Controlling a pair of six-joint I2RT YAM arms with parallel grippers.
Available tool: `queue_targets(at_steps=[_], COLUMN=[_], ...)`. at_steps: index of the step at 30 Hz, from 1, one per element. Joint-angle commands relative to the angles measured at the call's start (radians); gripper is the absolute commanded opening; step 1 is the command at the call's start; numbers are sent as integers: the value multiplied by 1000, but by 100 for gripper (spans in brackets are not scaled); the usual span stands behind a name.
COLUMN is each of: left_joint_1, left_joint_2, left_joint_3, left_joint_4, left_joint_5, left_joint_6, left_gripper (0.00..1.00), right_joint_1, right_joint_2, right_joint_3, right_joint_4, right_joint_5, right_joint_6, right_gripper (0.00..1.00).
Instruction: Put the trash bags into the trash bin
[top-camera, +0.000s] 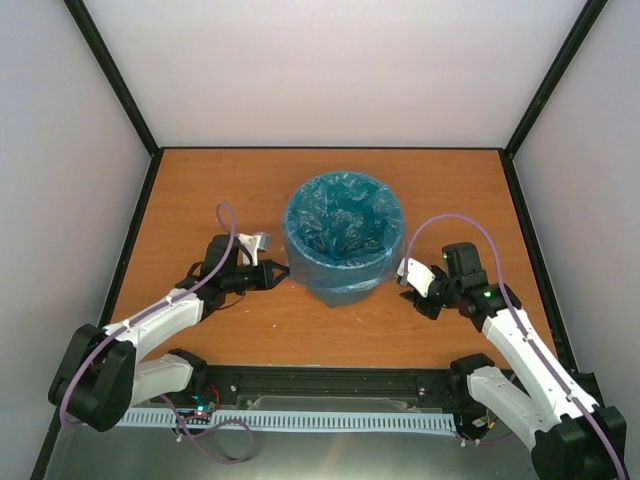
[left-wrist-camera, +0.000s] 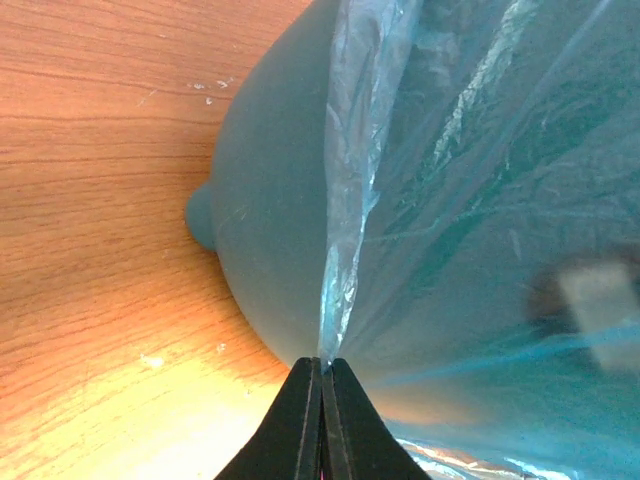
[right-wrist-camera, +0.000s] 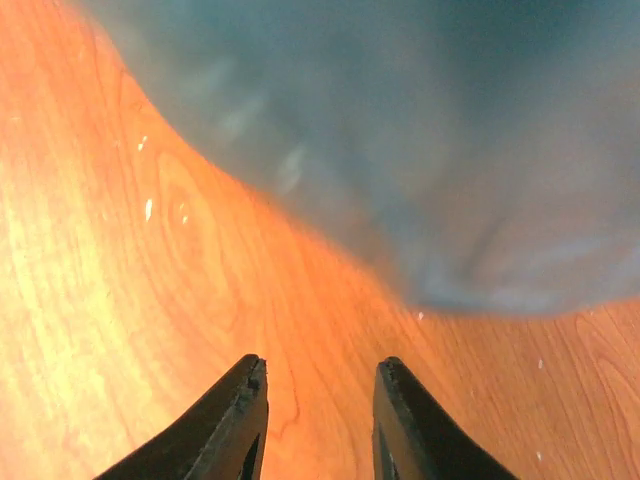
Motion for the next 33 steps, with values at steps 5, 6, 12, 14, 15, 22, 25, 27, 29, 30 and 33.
queue_targets(at_steps=[5, 6, 12, 14, 15, 22, 25, 27, 29, 30, 33], left_joint_1=[-5, -5, -5, -7, -6, -5, -5, -5, -5, -5, -6], left_joint_2=[-57, -68, -133, -143, -148, -161, -118, -72, -43, -38, -34], left_joint_3=[4, 4, 10, 18, 20, 13, -12, -23, -52, -67, -87], left_joint_4=[29, 26, 2, -13, -20, -28, -8, -2, 34, 61, 103], left_joint_5=[-8, -9, -22, -26, -25, -44, -88, -107, -87, -73, -52], left_joint_6=[48, 48, 42, 45, 46, 52, 61, 65, 52, 40, 20], left_gripper=[1, 1, 1, 1, 1, 1, 1, 1, 1, 1, 1], right_joint_1=[8, 8, 8, 8, 8, 8, 8, 8, 5, 5, 6], right_joint_2=[-180, -173, -115, -87, -77, 4, 43, 52, 35, 23, -2], right_joint_3=[120, 151, 276, 299, 298, 163, 86, 55, 14, -5, -31], right_joint_4=[-209, -227, -174, -137, -113, 49, 105, 120, 157, 172, 187], right_joint_5=[-34, -60, -159, -177, -177, -113, -53, -19, 15, 21, 14], right_joint_6=[-59, -35, 135, 167, 184, 144, 88, 67, 55, 52, 51], right_gripper=[43, 43, 43, 46, 50, 59, 61, 61, 61, 60, 60])
